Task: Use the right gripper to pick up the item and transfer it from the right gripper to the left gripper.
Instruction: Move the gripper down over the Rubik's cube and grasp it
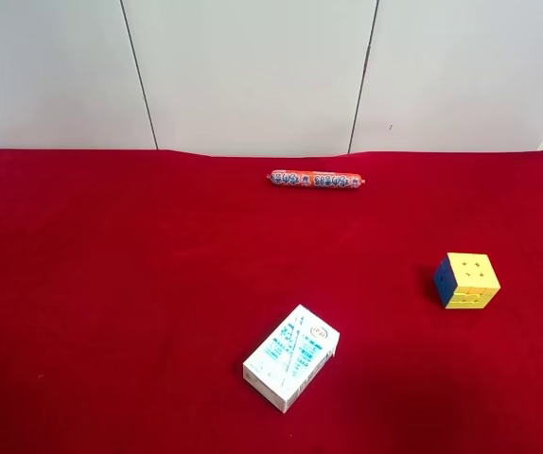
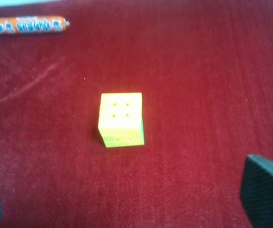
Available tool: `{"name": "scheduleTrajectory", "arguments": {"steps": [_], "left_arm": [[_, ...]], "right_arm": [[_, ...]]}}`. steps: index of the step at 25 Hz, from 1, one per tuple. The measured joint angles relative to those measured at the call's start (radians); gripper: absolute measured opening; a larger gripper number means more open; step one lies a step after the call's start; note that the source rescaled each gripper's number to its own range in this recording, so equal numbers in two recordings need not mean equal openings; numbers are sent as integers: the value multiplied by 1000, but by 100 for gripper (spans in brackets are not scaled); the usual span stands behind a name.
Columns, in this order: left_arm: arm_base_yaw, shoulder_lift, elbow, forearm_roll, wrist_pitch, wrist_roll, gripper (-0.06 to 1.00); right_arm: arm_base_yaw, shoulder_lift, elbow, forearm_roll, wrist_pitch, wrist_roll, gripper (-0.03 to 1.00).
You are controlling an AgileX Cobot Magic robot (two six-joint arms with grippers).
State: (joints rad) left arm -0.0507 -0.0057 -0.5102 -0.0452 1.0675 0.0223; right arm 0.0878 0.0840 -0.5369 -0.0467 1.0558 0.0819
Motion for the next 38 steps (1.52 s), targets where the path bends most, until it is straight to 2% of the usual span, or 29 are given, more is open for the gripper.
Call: {"name": "scheduleTrajectory", "arguments": {"steps": [12,19,22,29,38], "left_arm": [[0,0,0,0,0,0,100],[0,0,0,0,0,0,100],[0,0,0,0,0,0,100],[0,0,0,0,0,0,100],[0,0,0,0,0,0,100]], "right_arm": [[-1,755,-289,1,-2,0,100],[-1,1160,-382,3,-18,0,100],[-1,1273,-385,5,-52,0,100],[-1,1458,-386,5,-208,0,100],[-1,1639,-387,-3,-288,0,100]]}}
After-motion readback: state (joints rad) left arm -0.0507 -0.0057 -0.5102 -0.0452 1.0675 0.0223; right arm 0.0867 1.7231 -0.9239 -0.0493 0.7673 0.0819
